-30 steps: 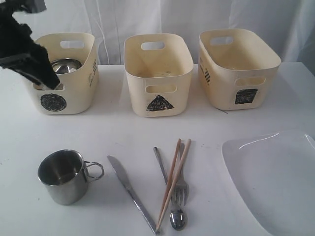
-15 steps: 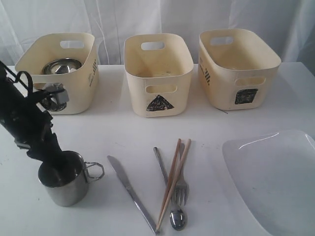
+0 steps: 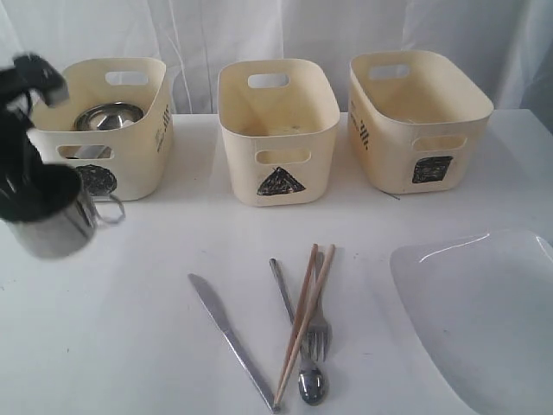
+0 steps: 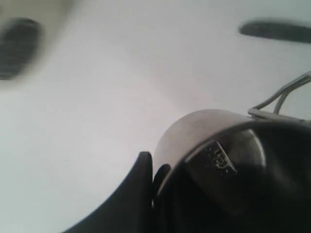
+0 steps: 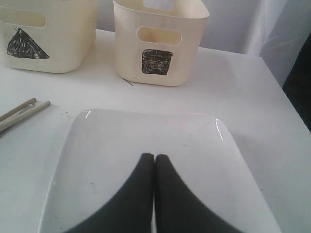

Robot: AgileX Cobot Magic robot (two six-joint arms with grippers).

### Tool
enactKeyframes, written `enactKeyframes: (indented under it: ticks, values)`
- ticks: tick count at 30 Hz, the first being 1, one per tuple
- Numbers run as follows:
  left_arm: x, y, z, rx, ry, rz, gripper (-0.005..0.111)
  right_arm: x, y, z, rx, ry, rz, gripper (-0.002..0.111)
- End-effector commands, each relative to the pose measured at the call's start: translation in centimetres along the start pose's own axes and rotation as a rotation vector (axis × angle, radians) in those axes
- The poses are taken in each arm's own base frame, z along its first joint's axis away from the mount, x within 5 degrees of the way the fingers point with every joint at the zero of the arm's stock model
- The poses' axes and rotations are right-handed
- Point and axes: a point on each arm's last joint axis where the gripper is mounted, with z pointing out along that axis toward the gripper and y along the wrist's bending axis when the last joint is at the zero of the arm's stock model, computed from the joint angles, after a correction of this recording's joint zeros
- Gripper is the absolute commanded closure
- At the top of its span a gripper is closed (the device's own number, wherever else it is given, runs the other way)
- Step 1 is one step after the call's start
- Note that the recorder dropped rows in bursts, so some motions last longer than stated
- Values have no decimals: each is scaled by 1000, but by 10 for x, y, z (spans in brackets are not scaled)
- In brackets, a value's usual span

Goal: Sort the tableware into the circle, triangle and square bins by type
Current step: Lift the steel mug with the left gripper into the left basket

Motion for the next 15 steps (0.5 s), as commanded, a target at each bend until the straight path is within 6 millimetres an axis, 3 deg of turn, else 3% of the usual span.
enactKeyframes:
  ticks: [1,3,7,11,15]
  values:
    - [-27,12,-101,-436,-377,-22,107,0,0,0,6,-8,-3,108]
    - [-40,20,-127,-606,-620,-69,107,0,0,0,6,-8,-3,108]
    - [-53,36,-133,-747,-842,-143,107,0,0,0,6,-8,-3,108]
    - [-67,62,-107,-885,-1000,-174,107,0,0,0,6,-8,-3,108]
    - [-76,91,-47,-930,-1071,-232,107,0,0,0,6,-8,-3,108]
